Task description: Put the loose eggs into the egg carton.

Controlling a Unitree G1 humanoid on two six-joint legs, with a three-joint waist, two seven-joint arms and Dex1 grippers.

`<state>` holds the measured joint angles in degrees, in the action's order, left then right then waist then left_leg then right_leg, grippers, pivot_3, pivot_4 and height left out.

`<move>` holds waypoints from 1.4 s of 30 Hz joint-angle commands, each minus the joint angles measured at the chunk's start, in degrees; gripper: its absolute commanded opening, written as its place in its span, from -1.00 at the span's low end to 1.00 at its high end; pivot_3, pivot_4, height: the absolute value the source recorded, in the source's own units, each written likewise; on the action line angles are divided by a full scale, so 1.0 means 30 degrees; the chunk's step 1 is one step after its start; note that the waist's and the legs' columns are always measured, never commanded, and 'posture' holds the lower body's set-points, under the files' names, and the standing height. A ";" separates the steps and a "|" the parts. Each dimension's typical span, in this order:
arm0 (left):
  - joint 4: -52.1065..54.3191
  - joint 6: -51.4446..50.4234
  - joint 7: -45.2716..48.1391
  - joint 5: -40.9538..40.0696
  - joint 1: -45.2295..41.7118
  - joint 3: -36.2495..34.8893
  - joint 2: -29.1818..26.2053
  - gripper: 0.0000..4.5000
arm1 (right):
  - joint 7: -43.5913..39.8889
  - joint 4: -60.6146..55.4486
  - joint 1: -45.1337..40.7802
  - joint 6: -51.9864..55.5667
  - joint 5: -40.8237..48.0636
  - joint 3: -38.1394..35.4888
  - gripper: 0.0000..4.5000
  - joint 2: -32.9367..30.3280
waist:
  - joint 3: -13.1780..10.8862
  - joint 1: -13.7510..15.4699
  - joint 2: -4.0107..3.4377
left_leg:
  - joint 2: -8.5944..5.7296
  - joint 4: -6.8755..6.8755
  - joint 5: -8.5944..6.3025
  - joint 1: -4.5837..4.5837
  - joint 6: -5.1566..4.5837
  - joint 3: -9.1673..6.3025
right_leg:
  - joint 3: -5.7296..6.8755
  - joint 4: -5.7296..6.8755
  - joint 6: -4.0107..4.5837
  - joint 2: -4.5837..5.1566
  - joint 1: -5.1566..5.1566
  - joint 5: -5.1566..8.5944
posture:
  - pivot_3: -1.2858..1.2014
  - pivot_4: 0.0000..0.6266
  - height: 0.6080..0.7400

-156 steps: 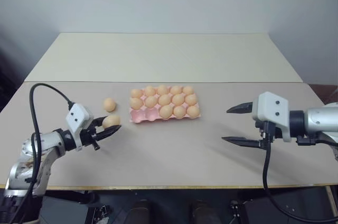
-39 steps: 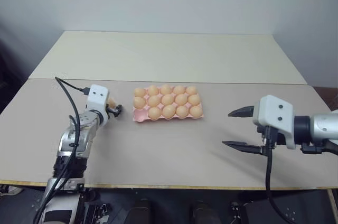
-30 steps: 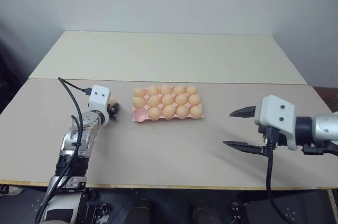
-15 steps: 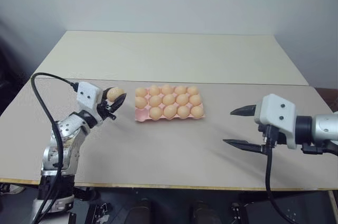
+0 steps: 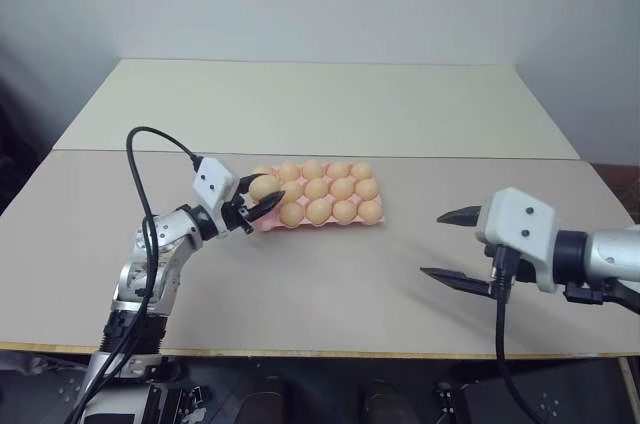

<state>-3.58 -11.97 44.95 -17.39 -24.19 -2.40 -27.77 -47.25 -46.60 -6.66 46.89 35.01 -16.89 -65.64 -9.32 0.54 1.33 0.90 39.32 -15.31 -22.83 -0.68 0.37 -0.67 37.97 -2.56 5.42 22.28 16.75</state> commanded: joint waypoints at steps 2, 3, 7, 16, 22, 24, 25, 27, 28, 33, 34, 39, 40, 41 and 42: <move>0.0128 0.0948 -0.0047 0.0079 -0.0336 -0.0435 -0.0145 0.87 | 0.0216 -0.0631 0.0245 0.0201 0.0168 -0.0992 0.92 0.0049 | 0.0000 0.0019 0.0000 | -0.0002 0.0001 0.0000 0.0001 0.0000 0.0000 | -0.0001 -0.0002 0.0000 0.0004 -0.0004 0.0000 | 0.03 -0.52 1.00; 0.0189 0.1144 -0.0138 0.0087 -0.0299 -0.0512 -0.0091 0.98 | 0.0201 -0.0636 0.0271 0.0189 0.0174 -0.1010 0.92 0.0044 | 0.0000 0.0020 0.0000 | -0.0005 0.0002 0.0000 0.0000 0.0000 0.0001 | -0.0001 -0.0002 0.0000 0.0007 -0.0004 0.0000 | 0.03 -0.52 1.00; 0.0578 0.1247 -0.0386 -0.0365 -0.0138 -0.0847 0.0163 0.99 | 0.0074 -0.0501 0.0214 0.0048 0.0105 -0.0925 0.92 0.0027 | 0.0000 0.0022 0.0001 | -0.0003 0.0003 0.0000 -0.0002 0.0000 -0.0001 | 0.0001 -0.0004 -0.0001 0.0005 -0.0003 0.0000 | 0.03 -0.52 1.00; 0.4069 -0.1428 0.1205 -0.3775 0.2563 -0.4026 -0.2313 0.99 | -0.0271 -0.0247 0.0145 -0.0251 -0.0031 -0.0899 0.92 -0.0103 | 0.0000 -0.0203 -0.0001 | 0.0020 0.0001 -0.0001 0.0000 0.0000 -0.0001 | -0.0008 -0.0005 0.0000 -0.0010 0.0002 0.0001 | 0.03 -0.52 1.00; 0.5901 -0.3625 0.4352 -0.6471 0.6808 -0.8236 -0.6634 0.99 | -0.0899 0.0301 0.0154 -0.0724 -0.0262 -0.0869 0.92 -0.0235 | -0.0001 -0.0388 -0.0003 | 0.0051 -0.0008 -0.0001 0.0032 0.0000 0.0000 | -0.0008 -0.0003 0.0002 -0.0006 -0.0014 0.0002 | 0.03 -0.52 1.00; 0.5900 -0.4104 0.5640 -0.6940 0.8433 -1.0118 -0.7894 0.99 | -0.1676 0.0813 0.0107 -0.1104 -0.0153 -0.0972 0.92 -0.0414 | -0.0001 -0.0362 -0.0004 | 0.0049 -0.0008 0.0000 0.0051 0.0001 -0.0001 | -0.0005 -0.0004 0.0002 -0.0002 -0.0034 0.0003 | 0.03 -0.52 1.00; 0.5925 -0.4204 0.5980 -0.7090 0.8964 -1.0670 -0.8239 0.99 | -0.1998 0.1008 0.0138 -0.1272 -0.0154 -0.1069 0.92 -0.0482 | -0.0001 -0.0359 -0.0004 | 0.0052 -0.0008 -0.0001 0.0054 0.0001 0.0002 | -0.0005 -0.0007 0.0002 -0.0002 -0.0033 0.0003 | 0.03 -0.52 1.00; 0.6057 -0.4484 0.6767 -0.7464 0.9895 -1.1596 -0.8796 0.99 | -0.2532 0.1431 0.0135 -0.1469 -0.0042 -0.1380 0.92 -0.0542 | -0.0001 -0.0286 -0.0005 | 0.0050 -0.0014 -0.0001 0.0054 0.0001 0.0000 | 0.0001 -0.0019 0.0003 0.0000 -0.0033 0.0004 | 0.03 -0.52 1.00; 0.6159 -0.4737 0.7365 -0.7668 1.0526 -1.2273 -0.9145 0.99 | -0.3037 0.1806 0.0137 -0.1653 0.0010 -0.1681 0.92 -0.0701 | -0.0001 -0.0254 -0.0005 | 0.0051 -0.0016 -0.0001 0.0054 0.0001 0.0002 | 0.0002 -0.0023 0.0003 0.0000 -0.0033 0.0004 | 0.03 -0.52 1.00; 0.6686 -0.5058 0.8590 -0.7741 1.2196 -1.3934 -0.9887 0.99 | -0.5287 0.3254 0.0432 -0.2439 0.0092 -0.2882 0.92 -0.1244 | -0.0001 -0.0229 -0.0005 | 0.0053 -0.0030 -0.0002 0.0046 0.0001 0.0011 | -0.0002 -0.0044 0.0004 0.0001 -0.0030 0.0004 | 0.03 -0.52 1.00; 0.6800 -0.5126 0.8565 -0.7784 1.2272 -1.4060 -0.9895 0.99 | -0.5642 0.3459 0.0548 -0.2686 -0.0071 -0.2954 0.92 -0.1361 | -0.0001 -0.0216 -0.0005 | 0.0054 -0.0030 -0.0001 0.0047 0.0001 0.0010 | -0.0001 -0.0042 0.0005 0.0000 -0.0030 0.0004 | 0.03 -0.52 1.00; 0.7273 -0.5449 0.8501 -0.7933 1.2369 -1.4335 -0.9892 0.99 | -0.6590 0.4055 0.0902 -0.3617 -0.0732 -0.2916 0.92 -0.1662 | -0.0002 -0.0251 -0.0005 | 0.0057 -0.0031 -0.0002 0.0052 0.0001 0.0022 | -0.0017 -0.0038 0.0005 -0.0001 -0.0029 0.0004 | 0.03 -0.52 1.00; 0.7307 -0.5473 0.8463 -0.7892 1.2343 -1.4287 -0.9927 0.99 | -0.6631 0.4123 0.0826 -0.3668 -0.0753 -0.2891 0.92 -0.1672 | -0.0001 -0.0253 -0.0005 | 0.0057 -0.0033 -0.0002 0.0051 0.0001 0.0026 | -0.0019 -0.0038 0.0005 -0.0001 -0.0027 0.0004 | 0.03 -0.52 1.00; 0.7330 -0.5479 0.8435 -0.7842 1.2298 -1.4226 -0.9969 0.99 | -0.6634 0.4170 0.0752 -0.3721 -0.0810 -0.2847 0.92 -0.1678 | -0.0001 -0.0259 -0.0005 | 0.0057 -0.0034 -0.0002 0.0052 0.0001 0.0026 | -0.0020 -0.0037 0.0005 -0.0001 -0.0025 0.0004 | 0.03 -0.52 1.00; 0.7350 -0.5542 0.8392 -0.7850 1.2220 -1.4178 -1.0018 0.99 | -0.6627 0.4186 0.0695 -0.3755 -0.0853 -0.2804 0.92 -0.1673 | -0.0001 -0.0266 -0.0005 | 0.0056 -0.0038 -0.0002 0.0052 0.0001 0.0026 | -0.0021 -0.0035 0.0005 -0.0005 -0.0022 0.0004 | 0.03 -0.52 1.00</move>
<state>17.18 -28.61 70.30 -40.58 13.03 -43.72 -56.74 -66.81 -33.65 -3.72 36.97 32.68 -23.67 -69.81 -9.32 -0.26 1.31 1.07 39.21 -15.32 -22.68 -0.67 0.45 -0.73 37.87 -2.54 5.40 22.22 16.77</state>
